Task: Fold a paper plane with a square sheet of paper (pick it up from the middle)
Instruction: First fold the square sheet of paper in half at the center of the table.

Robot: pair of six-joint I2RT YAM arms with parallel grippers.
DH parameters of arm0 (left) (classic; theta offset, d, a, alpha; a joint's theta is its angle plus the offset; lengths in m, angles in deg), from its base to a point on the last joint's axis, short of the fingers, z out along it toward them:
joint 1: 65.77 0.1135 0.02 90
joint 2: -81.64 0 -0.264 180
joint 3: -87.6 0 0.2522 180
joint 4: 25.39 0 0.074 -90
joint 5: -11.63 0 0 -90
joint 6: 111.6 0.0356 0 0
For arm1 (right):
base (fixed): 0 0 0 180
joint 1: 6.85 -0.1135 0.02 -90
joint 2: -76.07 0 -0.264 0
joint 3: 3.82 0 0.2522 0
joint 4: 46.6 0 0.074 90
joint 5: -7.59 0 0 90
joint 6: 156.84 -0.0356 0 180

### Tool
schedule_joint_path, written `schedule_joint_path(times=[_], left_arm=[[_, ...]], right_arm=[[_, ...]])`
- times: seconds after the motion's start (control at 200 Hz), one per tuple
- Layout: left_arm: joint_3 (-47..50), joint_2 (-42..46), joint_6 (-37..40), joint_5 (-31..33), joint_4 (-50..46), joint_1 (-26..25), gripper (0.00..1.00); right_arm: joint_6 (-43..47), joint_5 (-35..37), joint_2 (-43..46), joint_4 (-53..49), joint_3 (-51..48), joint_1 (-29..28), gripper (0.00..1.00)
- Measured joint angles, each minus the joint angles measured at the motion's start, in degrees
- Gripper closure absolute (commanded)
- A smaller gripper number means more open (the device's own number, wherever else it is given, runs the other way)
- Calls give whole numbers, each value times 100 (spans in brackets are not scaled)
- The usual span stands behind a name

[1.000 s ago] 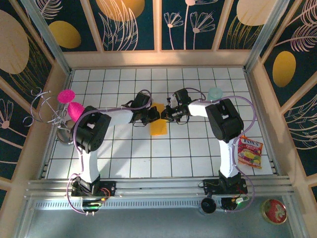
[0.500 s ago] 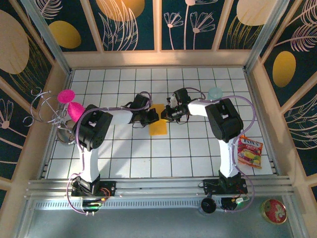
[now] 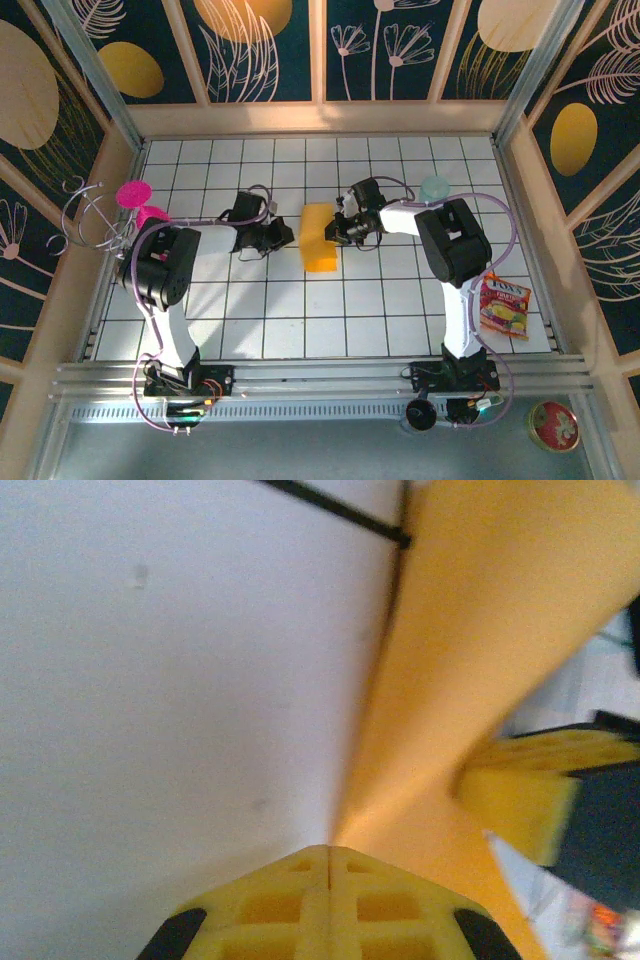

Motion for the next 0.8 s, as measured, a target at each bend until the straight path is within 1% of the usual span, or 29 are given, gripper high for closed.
schedule_joint_path(times=[0.09,0.2,0.32,0.4,0.531,0.631,0.801], left_arm=[[7,48,-264,-264,466,-55,100],[-85,-90,-522,-466,883,-269,100],[-503,-575,-623,-538,960,-542,100],[-645,-787,-614,-511,931,-632,100],[-780,-909,-498,-306,651,-570,100],[-758,-942,-413,-120,494,-393,100],[-619,-874,-273,-181,487,-96,100]], right_arm=[[0,-2,0,0,0,0,100],[-2,-2,0,0,-2,0,100],[-2,-4,0,17,-11,0,100],[-2,-2,0,17,-11,0,100],[-2,2,-2,15,-11,0,100],[0,31,-2,2,-9,0,100],[0,63,-2,-7,-4,-4,100]])
